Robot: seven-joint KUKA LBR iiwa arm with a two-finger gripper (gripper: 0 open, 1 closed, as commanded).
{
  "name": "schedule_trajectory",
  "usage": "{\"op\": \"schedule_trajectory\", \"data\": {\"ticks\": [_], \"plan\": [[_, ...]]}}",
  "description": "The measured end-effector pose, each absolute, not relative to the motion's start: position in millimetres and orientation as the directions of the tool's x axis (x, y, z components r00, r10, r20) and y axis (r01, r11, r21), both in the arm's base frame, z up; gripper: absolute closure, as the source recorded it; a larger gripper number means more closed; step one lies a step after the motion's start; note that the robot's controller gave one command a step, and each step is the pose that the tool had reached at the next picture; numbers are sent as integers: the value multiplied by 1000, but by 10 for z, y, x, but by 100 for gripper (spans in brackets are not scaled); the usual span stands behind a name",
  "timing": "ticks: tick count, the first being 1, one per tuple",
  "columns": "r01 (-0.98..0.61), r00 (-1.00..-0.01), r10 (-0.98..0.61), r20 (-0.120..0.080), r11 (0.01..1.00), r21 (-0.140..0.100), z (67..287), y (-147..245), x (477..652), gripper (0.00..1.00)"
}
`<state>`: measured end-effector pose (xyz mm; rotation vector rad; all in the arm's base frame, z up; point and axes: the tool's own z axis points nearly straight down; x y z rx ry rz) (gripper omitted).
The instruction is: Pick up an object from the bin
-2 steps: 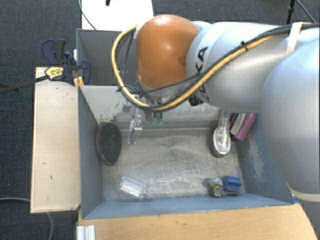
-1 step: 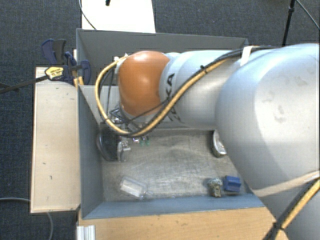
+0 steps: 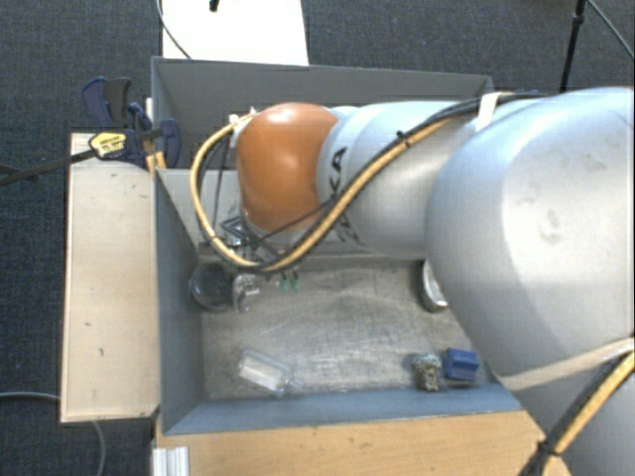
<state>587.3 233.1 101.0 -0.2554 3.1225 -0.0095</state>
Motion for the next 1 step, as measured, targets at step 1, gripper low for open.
{"op": "schedule_trajectory", "data": {"ticks": [1], "plan": [[-219,-976,-219,-12,976,1,2307,2357,5938,100]]}}
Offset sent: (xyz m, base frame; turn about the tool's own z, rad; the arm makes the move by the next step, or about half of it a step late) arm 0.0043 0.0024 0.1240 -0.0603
